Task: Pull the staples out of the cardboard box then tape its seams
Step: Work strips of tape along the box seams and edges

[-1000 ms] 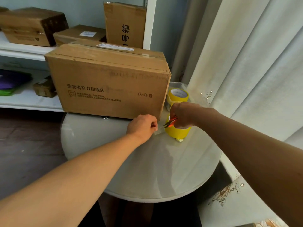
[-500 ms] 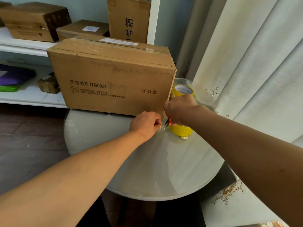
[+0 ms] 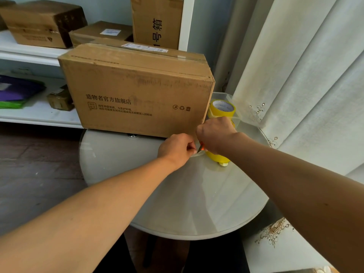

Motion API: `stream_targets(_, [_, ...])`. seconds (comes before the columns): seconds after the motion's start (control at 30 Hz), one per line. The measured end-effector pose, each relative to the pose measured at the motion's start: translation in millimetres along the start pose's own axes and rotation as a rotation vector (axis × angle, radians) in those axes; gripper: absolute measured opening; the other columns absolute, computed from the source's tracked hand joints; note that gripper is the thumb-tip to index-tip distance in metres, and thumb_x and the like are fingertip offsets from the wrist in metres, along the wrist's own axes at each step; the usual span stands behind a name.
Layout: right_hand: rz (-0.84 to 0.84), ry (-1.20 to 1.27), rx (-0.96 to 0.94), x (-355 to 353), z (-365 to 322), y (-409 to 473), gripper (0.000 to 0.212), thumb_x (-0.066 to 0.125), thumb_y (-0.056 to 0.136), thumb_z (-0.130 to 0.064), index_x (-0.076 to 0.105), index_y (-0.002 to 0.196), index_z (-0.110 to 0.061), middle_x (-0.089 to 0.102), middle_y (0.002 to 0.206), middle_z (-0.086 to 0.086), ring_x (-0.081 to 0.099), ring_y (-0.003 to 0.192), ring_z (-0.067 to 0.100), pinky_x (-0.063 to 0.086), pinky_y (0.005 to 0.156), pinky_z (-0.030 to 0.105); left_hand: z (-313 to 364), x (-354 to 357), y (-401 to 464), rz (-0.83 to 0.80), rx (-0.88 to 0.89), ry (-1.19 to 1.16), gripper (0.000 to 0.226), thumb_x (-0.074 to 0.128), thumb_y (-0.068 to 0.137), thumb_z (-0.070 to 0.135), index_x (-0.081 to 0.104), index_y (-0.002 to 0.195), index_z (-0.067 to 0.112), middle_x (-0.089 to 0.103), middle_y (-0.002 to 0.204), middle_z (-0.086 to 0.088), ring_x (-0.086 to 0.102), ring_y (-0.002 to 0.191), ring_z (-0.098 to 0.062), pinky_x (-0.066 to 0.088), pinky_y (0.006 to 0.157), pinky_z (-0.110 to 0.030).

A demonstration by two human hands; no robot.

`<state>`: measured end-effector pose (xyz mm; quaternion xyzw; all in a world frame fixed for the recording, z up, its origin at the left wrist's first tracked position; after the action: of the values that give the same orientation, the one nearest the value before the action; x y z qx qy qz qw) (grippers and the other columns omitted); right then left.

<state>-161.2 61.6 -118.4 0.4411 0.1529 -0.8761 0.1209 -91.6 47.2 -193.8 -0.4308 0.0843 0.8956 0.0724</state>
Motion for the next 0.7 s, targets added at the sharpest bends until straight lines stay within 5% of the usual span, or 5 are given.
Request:
stream_targets(0.2, [0.023,0.140,0.104,-3,21,-3,0.033,0.054,0.091,-0.033,0.050,0.122,-0.020,0.060,0.113,0.003,0.057,0.109,0.024,0.034,0.069,0.027,-23,11,2,-0.058,-0.251,-0.439,0.022,0.060,0.091,0.014,0.057,0.070,0.021,0.072,0.088,-0.006,0.065,0.077,-0.017,0.055,0.054,-0.030])
stream_targets(0.33, [-0.413,0.377,0.036,25,8,-10,0.022,0.064,0.082,-0.030,0.060,0.092,-0.011,0.065,0.080,0.000,0.060,0.074,0.018,0.046,0.068,0.026,-21,10,1,-0.051,-0.255,-0.422,0.016,0.066,0.086,0.014,0.061,0.073,0.020,0.062,0.078,0.001,0.066,0.081,-0.023,0.058,0.060,-0.035])
stream_targets(0.4, [-0.611,0.429,-0.037,45,-11,-17,0.022,0.066,0.082,-0.018,0.068,0.100,-0.007,0.066,0.075,-0.002,0.058,0.062,0.011,0.048,0.064,0.023,-20,8,1,-0.048,-0.240,-0.392,0.015,0.067,0.086,0.013,0.061,0.074,0.021,0.059,0.073,0.004,0.063,0.078,-0.022,0.058,0.060,-0.035])
stream_targets(0.57, [-0.416,0.378,-0.036,55,-18,-18,0.060,0.075,0.077,-0.039,0.049,0.126,-0.016,0.062,0.118,-0.001,0.058,0.110,0.020,0.046,0.074,0.030,-12,3,2,-0.041,-0.165,-0.242,0.016,0.068,0.084,0.014,0.062,0.073,0.024,0.055,0.067,0.012,0.060,0.080,-0.018,0.057,0.076,-0.040])
stream_targets(0.7, [-0.241,0.403,0.082,41,-1,-8,0.060,0.072,0.078,-0.049,0.050,0.123,-0.017,0.057,0.122,0.003,0.054,0.117,0.025,0.041,0.077,0.030,-15,2,3,-0.031,-0.171,-0.194,0.020,0.070,0.081,0.017,0.059,0.066,0.024,0.059,0.069,0.010,0.063,0.085,-0.021,0.057,0.074,-0.041])
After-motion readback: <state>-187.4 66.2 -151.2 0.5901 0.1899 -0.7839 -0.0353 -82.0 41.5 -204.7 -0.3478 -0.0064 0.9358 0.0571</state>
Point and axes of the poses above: each hand's wrist, its own y-axis towards the middle knuckle, its own x-axis out of the palm, z = x × y, the point moved 7 cm from there along y, towards the middle knuckle
